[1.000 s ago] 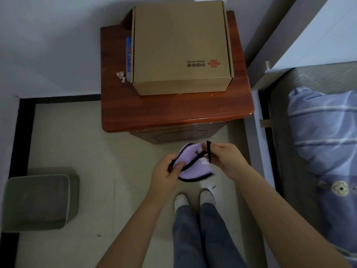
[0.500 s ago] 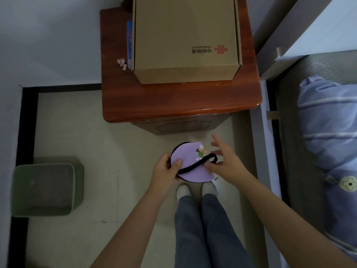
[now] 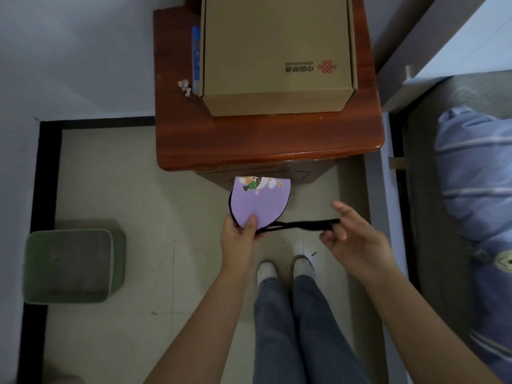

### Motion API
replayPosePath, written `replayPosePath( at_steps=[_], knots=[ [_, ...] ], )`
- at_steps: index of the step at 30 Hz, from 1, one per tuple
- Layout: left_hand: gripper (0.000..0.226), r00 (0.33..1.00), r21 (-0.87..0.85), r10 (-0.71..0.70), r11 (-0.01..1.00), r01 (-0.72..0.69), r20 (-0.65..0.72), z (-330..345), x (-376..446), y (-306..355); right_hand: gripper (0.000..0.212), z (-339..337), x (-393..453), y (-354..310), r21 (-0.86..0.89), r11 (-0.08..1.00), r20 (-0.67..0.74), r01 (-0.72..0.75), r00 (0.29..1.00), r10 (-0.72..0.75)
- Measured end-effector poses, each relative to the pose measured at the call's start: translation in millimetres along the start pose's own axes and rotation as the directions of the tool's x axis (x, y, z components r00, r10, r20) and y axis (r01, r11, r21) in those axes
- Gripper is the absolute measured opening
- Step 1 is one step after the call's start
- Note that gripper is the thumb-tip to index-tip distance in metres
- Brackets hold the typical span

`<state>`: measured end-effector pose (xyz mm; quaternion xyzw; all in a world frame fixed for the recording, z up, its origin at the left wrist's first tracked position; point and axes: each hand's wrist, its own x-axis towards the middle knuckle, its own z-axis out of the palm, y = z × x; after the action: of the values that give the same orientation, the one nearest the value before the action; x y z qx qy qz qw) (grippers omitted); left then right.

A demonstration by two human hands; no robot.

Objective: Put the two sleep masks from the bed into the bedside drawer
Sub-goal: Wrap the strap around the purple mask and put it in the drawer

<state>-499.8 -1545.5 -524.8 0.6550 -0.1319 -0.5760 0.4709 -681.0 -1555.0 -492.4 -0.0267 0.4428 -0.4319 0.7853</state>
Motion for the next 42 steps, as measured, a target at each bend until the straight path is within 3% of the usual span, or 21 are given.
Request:
replayPosePath(
  at_steps=[3, 5, 9, 11, 14, 16, 19, 22, 25, 27, 30, 32, 34, 37, 39, 42],
  knots=[
    [0.034, 0.996, 0.036, 0.021, 0.999, -0.024, 0.088, -0.7, -5.9, -3.0, 0.027, 2.8, 6.6, -3.5, 0.098, 0.991, -0.067, 0.087, 0.994, -0.081],
    [0.035, 0.996, 0.092, 0.056, 0.994, -0.063, 0.074, -0.6, -9.9, -4.6, 0.039, 5.8, 13.0, -4.0, -0.015, 0.99, -0.148, 0.137, 0.979, -0.138],
    [0.034, 0.992, 0.16, 0.117, 0.98, -0.122, 0.037, 1.3, -14.9, -4.1, 0.039, 10.8, 21.6, -0.3, -0.304, 0.933, -0.241, 0.194, 0.932, -0.272],
    [0.035, 0.99, 0.17, 0.112, 0.977, -0.127, 0.09, 3.1, -17.4, -5.1, 0.035, 16.1, 24.7, 1.3, -0.31, 0.926, -0.309, 0.217, 0.898, -0.314],
    [0.036, 0.983, 0.159, 0.103, 0.979, -0.128, 0.155, 3.8, -22.5, -5.6, 0.022, 21.7, 28.5, 2.2, -0.457, 0.872, -0.387, 0.174, 0.844, -0.371],
    [0.037, 0.984, 0.117, 0.105, 0.986, -0.123, 0.147, 2.7, -21.9, -3.6, 0.014, 23.0, 30.9, 3.0, -0.497, 0.861, -0.371, 0.11, 0.87, -0.325],
    [0.038, 0.988, 0.072, 0.098, 0.992, -0.107, 0.118, 1.9, -15.7, -0.6, 0.035, 26.5, 31.0, 3.3, -0.53, 0.848, -0.377, -0.012, 0.899, -0.223],
    [0.036, 0.994, 0.073, 0.092, 0.993, -0.096, 0.057, 1.7, -11.1, -0.3, 0.028, 27.9, 25.9, 5.1, -0.579, 0.815, -0.37, -0.02, 0.897, -0.242],
    [0.029, 0.996, 0.068, 0.091, 0.994, -0.089, -0.026, -1.1, -8.0, -1.3, 0.027, 22.5, 19.1, 10.8, -0.537, 0.835, -0.319, -0.119, 0.945, -0.071],
    [0.026, 0.996, 0.061, 0.079, 0.995, -0.076, -0.051, -2.0, -7.2, -0.7, 0.024, 16.3, 14.2, 18.8, -0.71, 0.688, -0.198, -0.152, 0.98, 0.012],
    [0.024, 0.998, 0.033, 0.056, 0.998, -0.055, -0.04, 1.5, -9.8, 3.0, 0.055, 10.0, 11.6, 34.2, -0.94, 0.342, 0.019, 0.007, 0.999, 0.03],
    [0.03, 0.999, -0.028, 0.027, 0.999, -0.028, -0.023, 4.9, -12.8, 5.8, 0.062, 9.3, 14.5, 46.3, -0.981, 0.149, 0.114, 0.121, 0.992, -0.053],
    [0.032, 1.0, -0.093, -0.016, 0.996, 0.016, -0.002, 8.2, -15.5, 10.7, 0.047, 13.5, 19.1, 54.1, -0.98, -0.012, 0.197, 0.198, 0.964, -0.182],
    [0.028, 0.999, -0.11, -0.039, 0.993, 0.038, -0.005, 9.2, -14.4, 18.1, 0.015, 22.9, 23.4, 46.6, -0.973, 0.003, 0.221, 0.232, 0.931, -0.29],
    [0.024, 0.998, -0.122, -0.031, 0.992, 0.024, -0.053, 4.5, -7.6, 24.9, 0.01, 22.6, 21.3, 29.4, -0.965, -0.001, 0.25, 0.262, 0.917, -0.311],
    [0.034, 0.991, -0.156, -0.066, 0.987, 0.048, -0.118, -2.5, 3.1, 31.6, 0.016, 20.7, 10.0, 3.4, -0.941, -0.072, 0.335, 0.331, 0.879, -0.34]
  ],
)
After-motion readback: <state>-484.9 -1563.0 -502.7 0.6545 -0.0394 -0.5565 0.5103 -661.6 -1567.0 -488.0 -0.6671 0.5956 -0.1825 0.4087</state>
